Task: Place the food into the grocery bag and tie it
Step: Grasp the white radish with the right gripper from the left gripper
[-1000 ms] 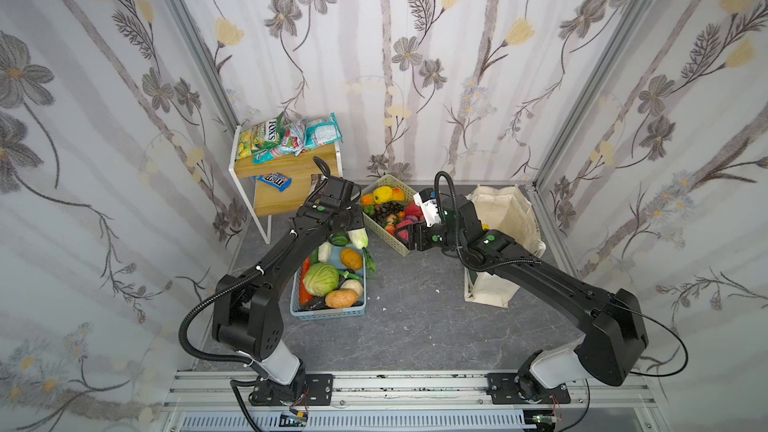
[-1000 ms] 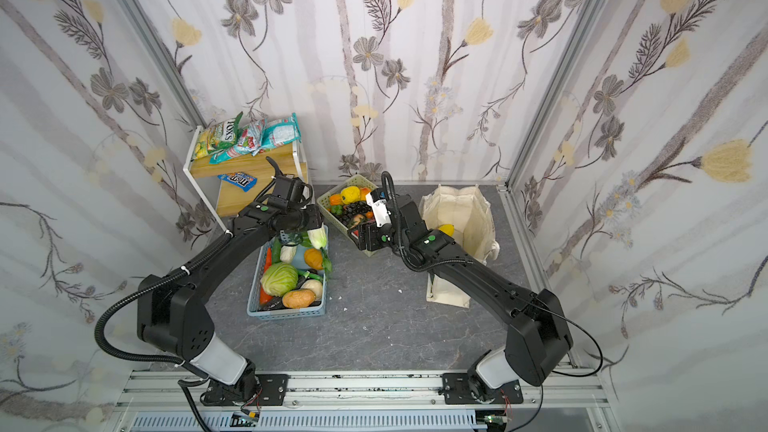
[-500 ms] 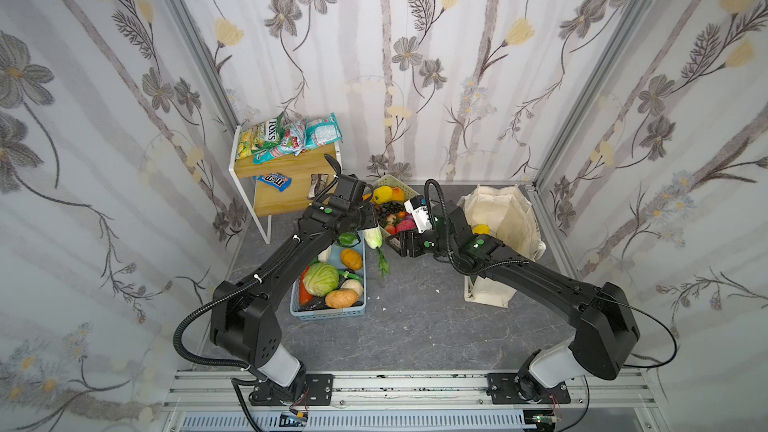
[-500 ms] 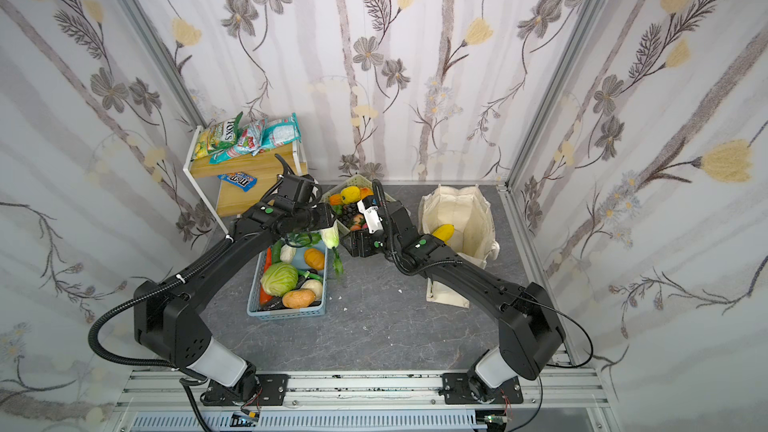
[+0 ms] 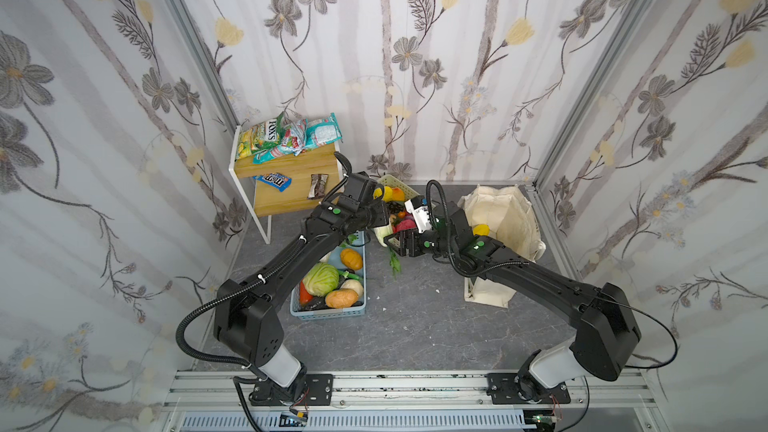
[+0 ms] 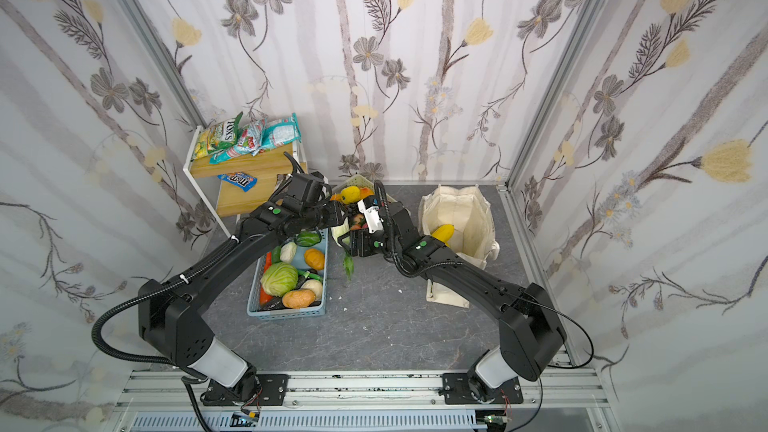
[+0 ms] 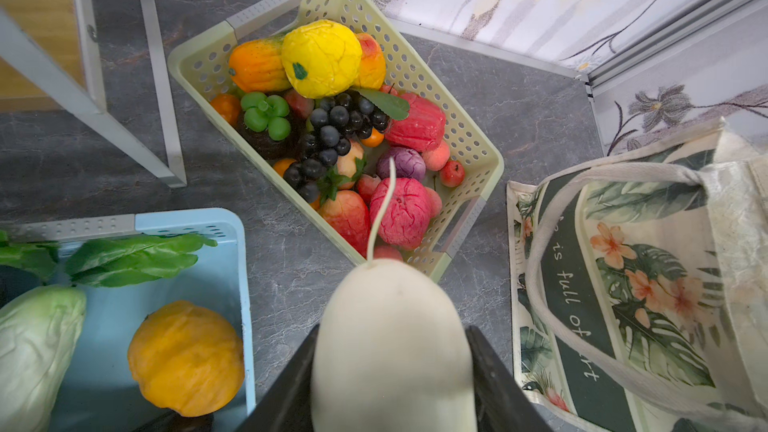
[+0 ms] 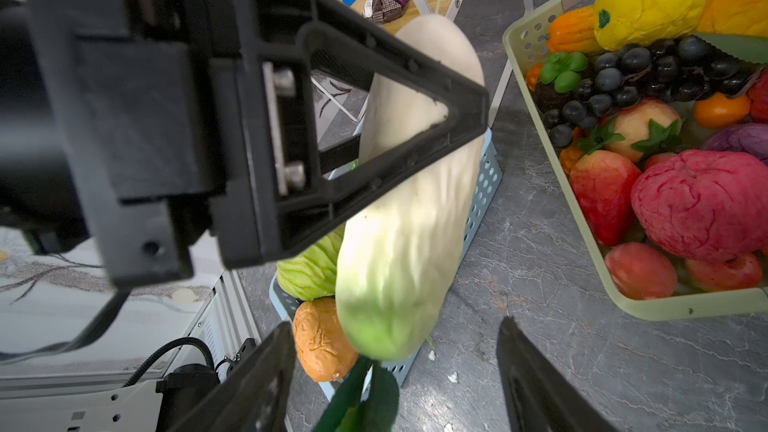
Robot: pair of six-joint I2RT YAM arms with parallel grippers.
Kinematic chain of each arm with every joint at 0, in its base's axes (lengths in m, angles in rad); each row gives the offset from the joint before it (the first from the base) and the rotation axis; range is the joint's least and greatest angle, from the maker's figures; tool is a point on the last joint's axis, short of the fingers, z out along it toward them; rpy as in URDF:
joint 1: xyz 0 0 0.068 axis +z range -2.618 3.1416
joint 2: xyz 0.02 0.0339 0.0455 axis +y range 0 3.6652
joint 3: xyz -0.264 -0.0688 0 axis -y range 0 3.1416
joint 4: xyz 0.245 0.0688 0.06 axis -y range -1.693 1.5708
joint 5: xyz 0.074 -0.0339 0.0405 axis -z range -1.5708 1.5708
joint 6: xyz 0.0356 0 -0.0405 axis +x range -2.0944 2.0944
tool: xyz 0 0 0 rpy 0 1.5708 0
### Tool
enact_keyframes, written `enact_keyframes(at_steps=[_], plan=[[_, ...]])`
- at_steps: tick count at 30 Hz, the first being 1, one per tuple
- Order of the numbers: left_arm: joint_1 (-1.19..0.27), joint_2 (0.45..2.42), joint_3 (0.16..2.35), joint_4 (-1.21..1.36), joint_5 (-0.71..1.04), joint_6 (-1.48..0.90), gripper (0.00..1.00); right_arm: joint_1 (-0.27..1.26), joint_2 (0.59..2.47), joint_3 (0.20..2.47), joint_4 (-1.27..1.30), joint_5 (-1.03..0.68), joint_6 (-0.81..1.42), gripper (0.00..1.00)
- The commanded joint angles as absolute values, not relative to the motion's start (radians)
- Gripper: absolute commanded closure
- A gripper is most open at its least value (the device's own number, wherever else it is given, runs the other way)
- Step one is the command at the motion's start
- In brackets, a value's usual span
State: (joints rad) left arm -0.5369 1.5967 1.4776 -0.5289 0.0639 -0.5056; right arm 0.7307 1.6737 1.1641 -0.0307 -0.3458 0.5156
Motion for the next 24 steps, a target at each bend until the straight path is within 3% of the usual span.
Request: enact_keyframes(at_steps=[1, 17, 24], plan=[[-0.546, 1.600, 1.489, -0.505, 0.061, -0.520, 0.51, 0.731, 1.680, 1.164, 0.021, -0.351, 0.535, 0.25], [-0.582, 1.588, 1.469, -0.462, 0.083, -0.589, 0.51, 0.712, 1.737, 1.208, 0.022, -0.327, 0.585, 0.31], [-0.583, 1.580, 1.460, -0.445, 0.086, -0.617, 0.50, 0.702, 1.752, 1.213, 0.037, -0.337, 0.608, 0.42]])
